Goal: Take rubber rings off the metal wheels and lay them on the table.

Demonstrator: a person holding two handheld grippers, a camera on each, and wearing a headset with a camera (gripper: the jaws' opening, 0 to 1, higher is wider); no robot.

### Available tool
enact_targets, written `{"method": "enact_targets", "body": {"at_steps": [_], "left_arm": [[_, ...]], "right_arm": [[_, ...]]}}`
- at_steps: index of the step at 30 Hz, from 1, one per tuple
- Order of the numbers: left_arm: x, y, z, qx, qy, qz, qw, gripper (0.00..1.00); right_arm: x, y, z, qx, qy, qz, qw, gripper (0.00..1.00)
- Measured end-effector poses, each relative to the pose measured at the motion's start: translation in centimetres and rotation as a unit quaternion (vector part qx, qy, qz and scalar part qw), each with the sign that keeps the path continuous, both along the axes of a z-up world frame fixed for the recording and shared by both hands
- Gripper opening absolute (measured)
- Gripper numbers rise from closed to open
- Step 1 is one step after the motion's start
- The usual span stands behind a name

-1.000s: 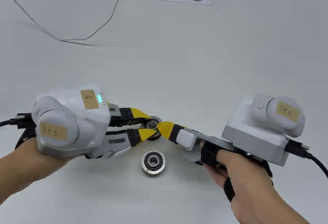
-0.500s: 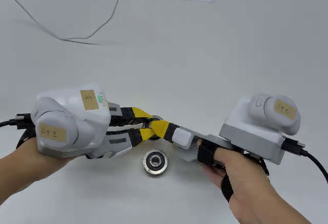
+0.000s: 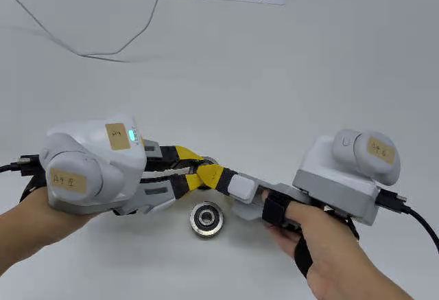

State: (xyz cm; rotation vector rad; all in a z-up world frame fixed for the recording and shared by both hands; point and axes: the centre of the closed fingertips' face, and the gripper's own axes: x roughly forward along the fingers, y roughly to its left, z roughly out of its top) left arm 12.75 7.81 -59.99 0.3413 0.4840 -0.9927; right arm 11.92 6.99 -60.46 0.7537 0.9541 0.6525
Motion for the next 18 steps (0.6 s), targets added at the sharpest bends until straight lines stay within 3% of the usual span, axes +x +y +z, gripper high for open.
{"method": "enact_targets", "body": {"at_steps": [7,12,18], "left_arm": [[0.02,0.05,-0.04,0.000,0.000,0.000,1.0000,0.12],[0.04,0.09,-0.07,-0.001,-0.001,-0.001,1.0000,0.12],[-0.07,0.04,-0.09,-0.003,-0.003,-0.007,1.0000,0.12]], "right_arm": [[0.07,-0.18,0.16,-0.002,-0.006,-0.007,1.0000,0.26],[0.16,-0.47,-0.15,-0.012,-0.008,-0.014,0.9998,0.31],[0.25,-0.04,-0.16,-0.003,0.000,-0.015,0.9999,0.34]]}}
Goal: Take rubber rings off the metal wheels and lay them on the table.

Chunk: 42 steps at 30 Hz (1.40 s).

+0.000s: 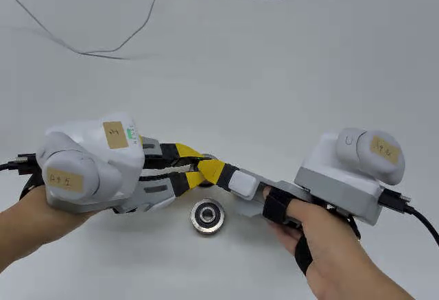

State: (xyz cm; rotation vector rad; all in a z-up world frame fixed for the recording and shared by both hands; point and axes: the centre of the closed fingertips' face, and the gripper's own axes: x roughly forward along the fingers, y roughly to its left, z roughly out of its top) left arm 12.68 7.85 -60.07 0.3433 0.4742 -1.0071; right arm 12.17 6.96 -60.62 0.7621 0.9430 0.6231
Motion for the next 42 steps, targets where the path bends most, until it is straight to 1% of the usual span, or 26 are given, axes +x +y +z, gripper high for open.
{"method": "enact_targets", "body": {"at_steps": [7,10,12,18,20,22,23,26,29,35,42], "left_arm": [[0.0,0.0,0.0,-0.001,-0.001,-0.001,1.0000,0.12],[-0.1,0.0,0.0,-0.001,-0.001,-0.001,1.0000,0.12],[-0.1,-0.1,0.1,-0.001,-0.001,-0.001,1.0000,0.12],[-0.1,-0.2,0.1,-0.001,-0.001,-0.002,1.0000,0.12],[-0.1,-0.2,0.1,-0.001,-0.001,-0.001,1.0000,0.12],[-0.1,-0.2,0.1,0.000,0.000,-0.001,1.0000,0.12],[-0.1,-0.2,0.2,0.000,0.000,-0.002,1.0000,0.12],[-0.1,-0.3,0.2,0.000,0.000,-0.001,1.0000,0.12],[-0.1,-0.3,0.2,0.001,0.000,-0.001,1.0000,0.12],[-0.1,-0.3,0.2,0.001,0.000,-0.001,1.0000,0.12],[-0.1,-0.3,0.2,0.001,0.000,-0.001,1.0000,0.12]], "right_arm": [[0.0,0.2,0.1,0.005,0.003,-0.001,1.0000,0.35],[-0.1,0.3,0.4,0.009,0.004,-0.003,0.9999,0.32],[-0.1,0.3,0.4,0.009,0.000,0.000,1.0000,0.33],[-0.4,0.3,0.5,0.019,0.009,0.003,0.9998,0.33],[-0.4,0.3,0.4,0.024,0.012,0.000,0.9996,0.33],[-0.4,0.2,0.6,0.037,0.016,-0.012,0.9991,0.33],[-0.4,0.1,0.6,0.040,0.013,-0.021,0.9989,0.33],[-0.3,-0.1,0.8,0.037,0.001,-0.028,0.9989,0.32],[-0.2,0.0,0.9,0.036,0.000,-0.023,0.9991,0.32],[0.0,-0.2,0.8,0.034,-0.003,-0.025,0.9991,0.30],[0.8,-0.4,0.2,0.022,-0.012,-0.021,0.9995,0.24]]}}
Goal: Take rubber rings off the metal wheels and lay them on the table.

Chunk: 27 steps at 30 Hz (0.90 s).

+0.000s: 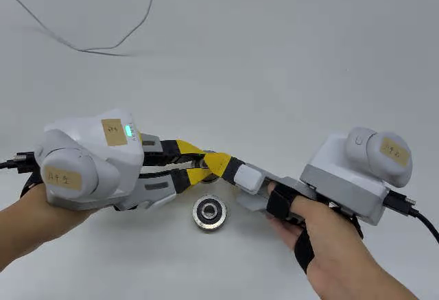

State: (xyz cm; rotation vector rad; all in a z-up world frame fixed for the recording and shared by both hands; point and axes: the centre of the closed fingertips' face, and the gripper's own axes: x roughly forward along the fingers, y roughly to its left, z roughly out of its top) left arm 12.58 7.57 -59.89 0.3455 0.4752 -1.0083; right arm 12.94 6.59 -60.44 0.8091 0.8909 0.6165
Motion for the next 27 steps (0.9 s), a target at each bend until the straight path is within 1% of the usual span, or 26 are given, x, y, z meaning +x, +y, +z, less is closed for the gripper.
{"method": "enact_targets", "body": {"at_steps": [2,5,9,12,15,20,24,26,27], "left_arm": [[0.02,0.05,-0.04,0.000,0.000,0.000,1.0000,0.12],[0.02,0.07,-0.05,0.000,0.000,0.000,1.0000,0.12],[0.00,0.09,-0.06,0.000,0.000,0.000,1.0000,0.12],[-0.04,0.05,-0.04,0.000,0.000,0.000,1.0000,0.12],[-0.04,0.11,-0.07,0.000,0.000,-0.001,1.0000,0.12],[-0.05,0.11,-0.05,0.000,0.000,-0.001,1.0000,0.12],[-0.06,0.09,-0.05,0.002,0.000,-0.001,1.0000,0.12],[-0.05,0.11,-0.06,0.002,0.000,-0.001,1.0000,0.12],[-0.05,0.12,-0.06,0.002,0.000,-0.001,1.0000,0.12]], "right_arm": [[0.04,-0.19,-0.27,-0.012,-0.005,0.008,0.9999,0.19],[0.06,-0.37,-0.60,-0.022,-0.012,0.016,0.9996,0.13],[0.07,-0.64,-0.67,-0.033,-0.021,0.020,0.9990,0.09],[0.13,-0.74,-0.75,-0.036,-0.024,0.022,0.9988,0.07],[0.24,-0.85,-0.52,-0.040,-0.034,0.025,0.9983,0.04],[0.22,-0.87,-0.53,-0.039,-0.031,0.030,0.9983,0.04],[0.15,-0.81,-0.41,-0.050,-0.034,0.037,0.9975,0.03],[0.26,-0.96,-0.38,-0.052,-0.030,0.033,0.9976,0.02],[0.16,-0.94,-0.43,-0.053,-0.023,0.033,0.9978,0.02]]}}
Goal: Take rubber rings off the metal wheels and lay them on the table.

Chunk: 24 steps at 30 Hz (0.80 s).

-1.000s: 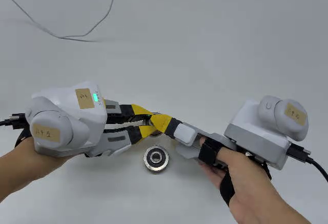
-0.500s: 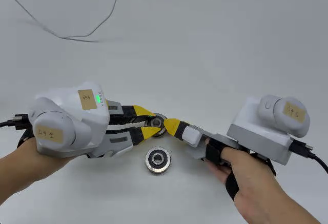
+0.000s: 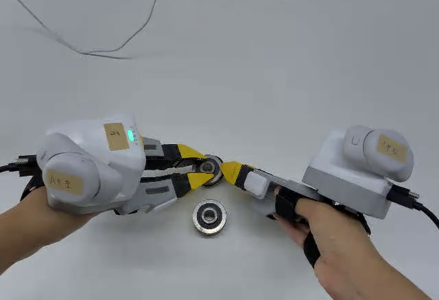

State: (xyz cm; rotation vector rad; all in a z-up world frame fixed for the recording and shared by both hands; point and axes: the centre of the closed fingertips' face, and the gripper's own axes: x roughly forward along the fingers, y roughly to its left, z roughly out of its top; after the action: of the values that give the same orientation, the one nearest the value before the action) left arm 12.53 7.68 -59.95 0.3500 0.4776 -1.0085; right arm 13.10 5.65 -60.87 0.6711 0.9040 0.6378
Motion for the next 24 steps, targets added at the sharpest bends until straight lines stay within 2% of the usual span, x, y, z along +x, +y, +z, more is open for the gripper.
{"method": "enact_targets", "body": {"at_steps": [5,17,18,19,20,21,22,23,24], "left_arm": [[0.0,0.0,0.0,0.001,0.001,0.001,1.0000,0.12],[0.0,0.0,-0.1,0.001,0.001,0.003,1.0000,0.12],[0.0,0.0,-0.1,0.001,0.001,0.003,1.0000,0.12],[0.0,0.0,-0.1,0.001,0.001,0.003,1.0000,0.12],[0.1,0.0,-0.1,0.001,0.001,0.003,1.0000,0.12],[0.1,0.0,-0.1,0.000,0.001,0.004,1.0000,0.12],[0.1,0.0,-0.1,0.001,0.002,0.004,1.0000,0.12],[0.1,0.1,-0.1,0.003,0.000,0.005,1.0000,0.12],[0.1,0.0,-0.1,0.003,0.001,0.005,1.0000,0.12]], "right_arm": [[0.0,-0.1,-0.1,-0.005,0.008,-0.006,0.9999,0.00],[0.0,0.2,0.2,0.016,0.019,-0.008,0.9997,0.00],[0.0,0.7,0.9,0.039,0.013,-0.001,0.9991,0.00],[-0.3,1.5,1.7,0.060,0.024,-0.003,0.9979,0.00],[-0.4,1.4,1.0,0.014,0.012,0.011,0.9998,0.00],[-0.5,1.1,-0.1,-0.038,-0.015,0.038,0.9984,0.00],[-0.5,1.4,-0.2,-0.034,-0.015,0.037,0.9986,0.00],[0.3,1.9,0.9,0.006,-0.014,0.003,0.9999,0.00],[-0.4,1.6,0.8,0.002,-0.004,0.019,0.9998,0.00]]}}
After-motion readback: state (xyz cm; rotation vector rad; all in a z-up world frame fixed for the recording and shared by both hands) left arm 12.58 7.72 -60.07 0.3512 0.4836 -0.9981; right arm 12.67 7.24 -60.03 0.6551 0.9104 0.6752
